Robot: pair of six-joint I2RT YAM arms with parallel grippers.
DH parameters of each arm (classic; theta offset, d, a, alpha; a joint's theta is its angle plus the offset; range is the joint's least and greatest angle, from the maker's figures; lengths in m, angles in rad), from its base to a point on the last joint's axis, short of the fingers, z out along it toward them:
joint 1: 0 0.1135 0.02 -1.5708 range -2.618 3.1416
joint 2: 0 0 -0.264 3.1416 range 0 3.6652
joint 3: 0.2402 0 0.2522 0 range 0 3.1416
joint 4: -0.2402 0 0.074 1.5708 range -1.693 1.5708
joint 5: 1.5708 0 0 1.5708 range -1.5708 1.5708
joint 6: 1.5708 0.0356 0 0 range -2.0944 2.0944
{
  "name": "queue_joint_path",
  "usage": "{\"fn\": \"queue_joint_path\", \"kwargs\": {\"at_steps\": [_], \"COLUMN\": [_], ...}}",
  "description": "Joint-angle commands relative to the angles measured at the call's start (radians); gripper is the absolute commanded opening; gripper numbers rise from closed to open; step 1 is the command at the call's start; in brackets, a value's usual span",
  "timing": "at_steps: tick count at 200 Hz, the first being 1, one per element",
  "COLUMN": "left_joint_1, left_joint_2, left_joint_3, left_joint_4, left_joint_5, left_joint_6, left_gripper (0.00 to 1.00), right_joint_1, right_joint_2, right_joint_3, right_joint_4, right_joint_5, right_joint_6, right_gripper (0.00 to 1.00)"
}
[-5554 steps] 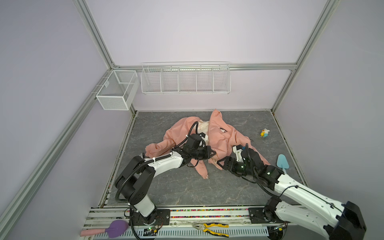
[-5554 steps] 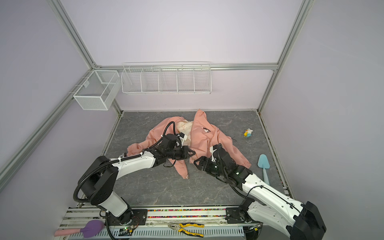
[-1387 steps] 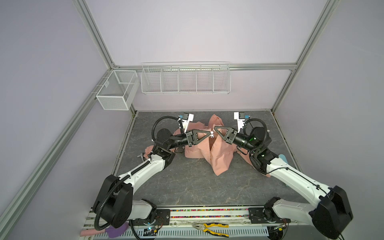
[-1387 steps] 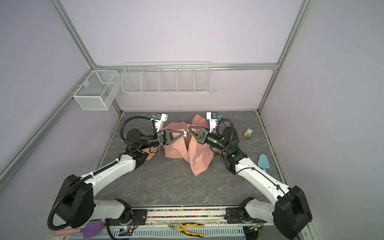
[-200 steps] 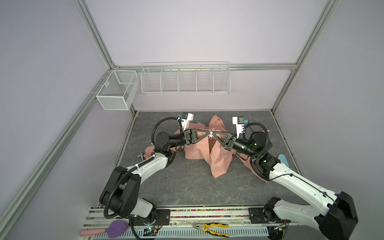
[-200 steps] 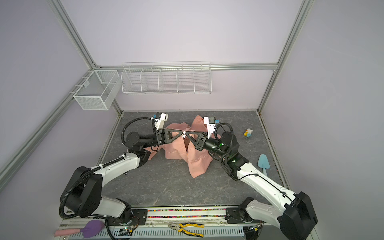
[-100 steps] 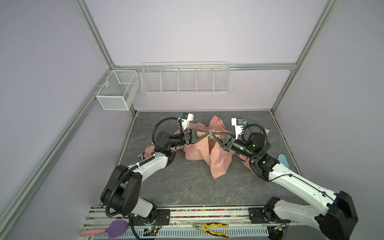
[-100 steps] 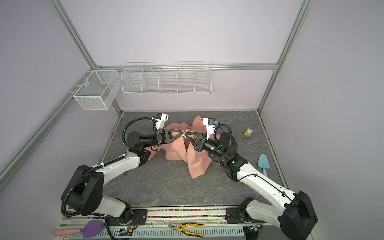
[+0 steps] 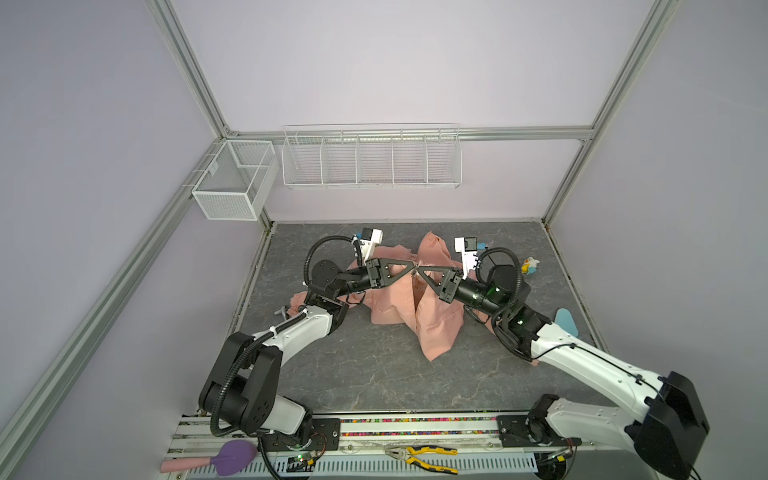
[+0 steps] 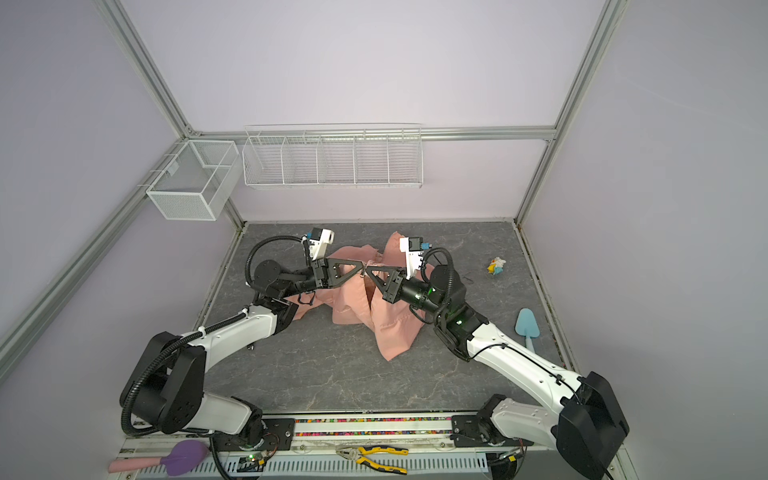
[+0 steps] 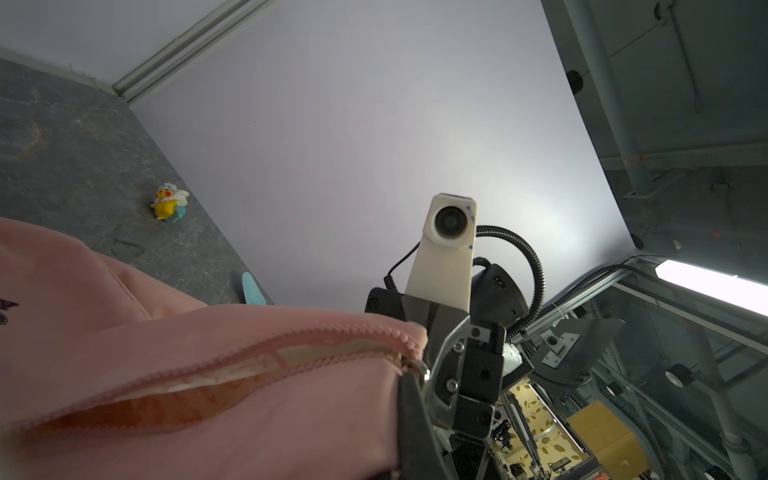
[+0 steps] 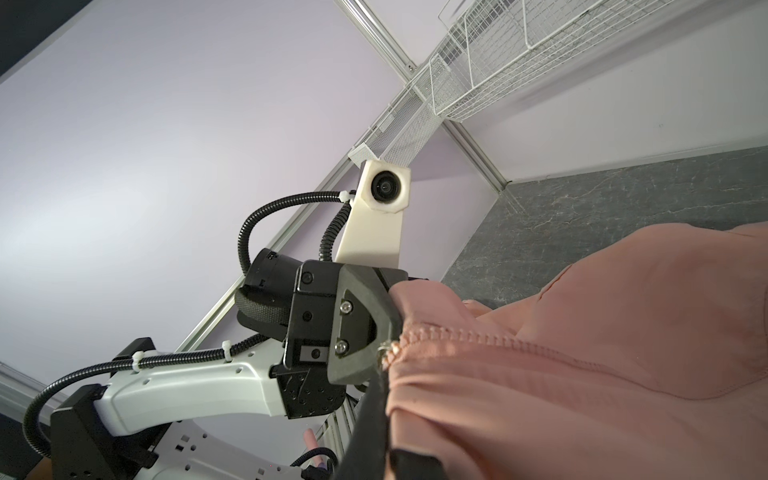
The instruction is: Zip up the jacket
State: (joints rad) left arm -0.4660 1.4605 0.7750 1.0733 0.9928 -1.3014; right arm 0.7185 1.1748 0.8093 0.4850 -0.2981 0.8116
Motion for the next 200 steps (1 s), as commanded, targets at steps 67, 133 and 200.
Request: {"fn": "queue_joint_path", "kwargs": {"at_steps": [67, 133, 200], "left_joint_1": [0.035, 0.043, 0.045], "left_joint_2": [-0.025, -0.013, -0.011], "left_joint_3": [0.019, 0.029, 0.025], "left_joint_4": [0.048, 0.083, 0.100], "left_joint_5": [-0.104, -0.113, -0.114], "left_joint_6": [-0.036, -0.071, -0.085], "left_gripper": [0.00, 0.00, 0.00], "right_joint_1": [0.048, 0.075, 0.093], "right_joint_2": [0.028, 0.044, 0.084], "right_joint_3": [-0.005, -0.030, -0.034], "right_joint_4": [-0.133, -0.117, -0.094], "right_joint_5": [-0.022, 0.001, 0.007], "right_joint_6": [-0.032, -0.032, -0.023], "right_gripper": [0.06, 0.06, 0.06]}}
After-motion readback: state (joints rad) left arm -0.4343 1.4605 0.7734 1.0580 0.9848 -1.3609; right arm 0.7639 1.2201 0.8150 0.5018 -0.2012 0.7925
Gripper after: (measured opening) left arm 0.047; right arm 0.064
